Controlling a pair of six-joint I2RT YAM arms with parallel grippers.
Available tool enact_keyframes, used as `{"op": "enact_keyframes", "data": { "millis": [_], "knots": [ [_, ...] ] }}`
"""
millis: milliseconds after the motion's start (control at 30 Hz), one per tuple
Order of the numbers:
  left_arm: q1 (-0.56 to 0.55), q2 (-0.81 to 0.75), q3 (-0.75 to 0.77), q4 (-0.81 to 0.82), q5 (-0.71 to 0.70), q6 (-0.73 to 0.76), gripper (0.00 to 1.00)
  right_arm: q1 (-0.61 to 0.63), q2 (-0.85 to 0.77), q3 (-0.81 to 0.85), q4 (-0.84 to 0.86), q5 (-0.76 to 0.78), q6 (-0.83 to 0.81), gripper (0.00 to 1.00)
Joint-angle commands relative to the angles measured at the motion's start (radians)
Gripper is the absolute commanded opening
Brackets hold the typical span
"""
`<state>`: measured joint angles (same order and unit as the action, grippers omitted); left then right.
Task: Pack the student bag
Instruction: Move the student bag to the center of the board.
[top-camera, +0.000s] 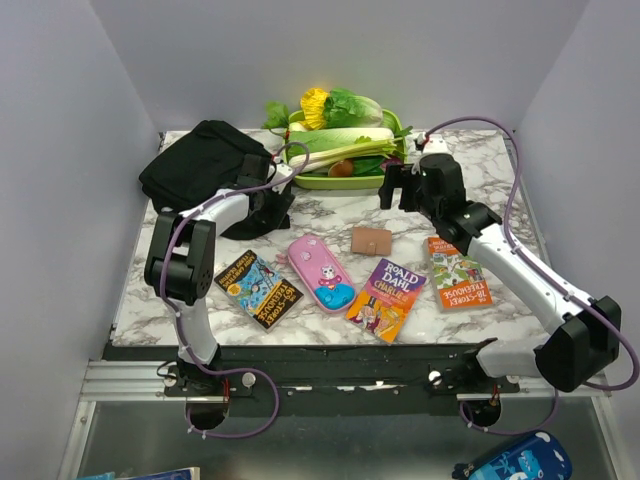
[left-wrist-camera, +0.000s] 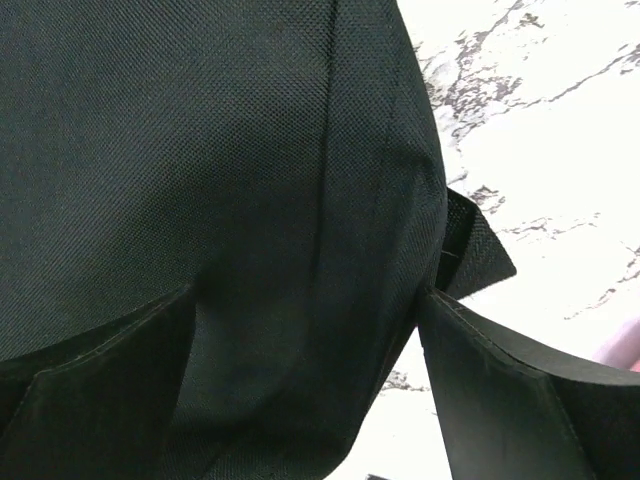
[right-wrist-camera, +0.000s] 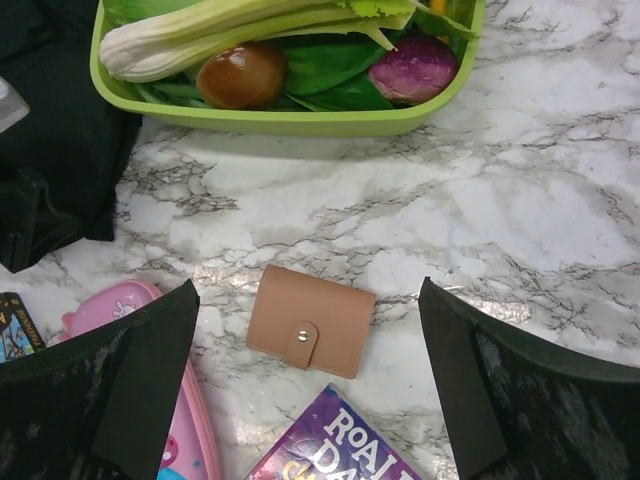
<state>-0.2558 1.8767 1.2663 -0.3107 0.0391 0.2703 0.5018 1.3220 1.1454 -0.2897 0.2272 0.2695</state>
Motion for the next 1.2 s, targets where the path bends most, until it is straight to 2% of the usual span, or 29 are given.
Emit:
{"op": "enact_keyframes", "data": {
  "millis": [0,233,300,400,433,500,533,633,933,1167],
  "knots": [
    [-0.003,0.039,0.005,0.035,-0.085,0.018,0.92,-0.002,-0.041,-0.026,-0.005,-0.011,0.01,1.0],
    [-0.003,0.068,-0.001,0.058,-0.146,-0.002,0.68,-0.003,-0.092,-0.059,0.007,-0.034,0.023,1.0],
    [-0.003,0.068,0.001,0.053,-0.147,-0.003,0.64,-0.002,-0.101,-0.065,0.007,-0.04,0.025,1.0],
    [-0.005,0.071,0.013,0.041,-0.159,-0.011,0.48,-0.002,-0.115,-0.078,0.011,-0.045,0.031,1.0],
    [-0.005,0.065,0.024,0.032,-0.16,-0.013,0.37,-0.002,-0.124,-0.084,0.014,-0.045,0.034,1.0],
    [-0.005,0.05,0.037,-0.001,-0.16,-0.019,0.25,-0.002,-0.132,-0.091,0.02,-0.052,0.034,1.0],
    [-0.005,0.017,0.053,-0.014,-0.153,-0.023,0.15,-0.002,-0.139,-0.095,0.023,-0.057,0.036,1.0],
    [-0.005,-0.071,0.085,-0.07,-0.122,-0.037,0.01,-0.002,-0.145,-0.107,0.037,-0.068,0.04,1.0],
    [-0.005,-0.29,0.215,-0.289,-0.041,-0.071,0.0,-0.002,-0.145,-0.108,0.055,-0.111,0.037,0.97],
    [-0.031,-0.415,0.213,-0.554,0.155,-0.039,0.0,-0.002,-0.147,-0.124,0.064,-0.134,0.039,0.95]
  ]
}}
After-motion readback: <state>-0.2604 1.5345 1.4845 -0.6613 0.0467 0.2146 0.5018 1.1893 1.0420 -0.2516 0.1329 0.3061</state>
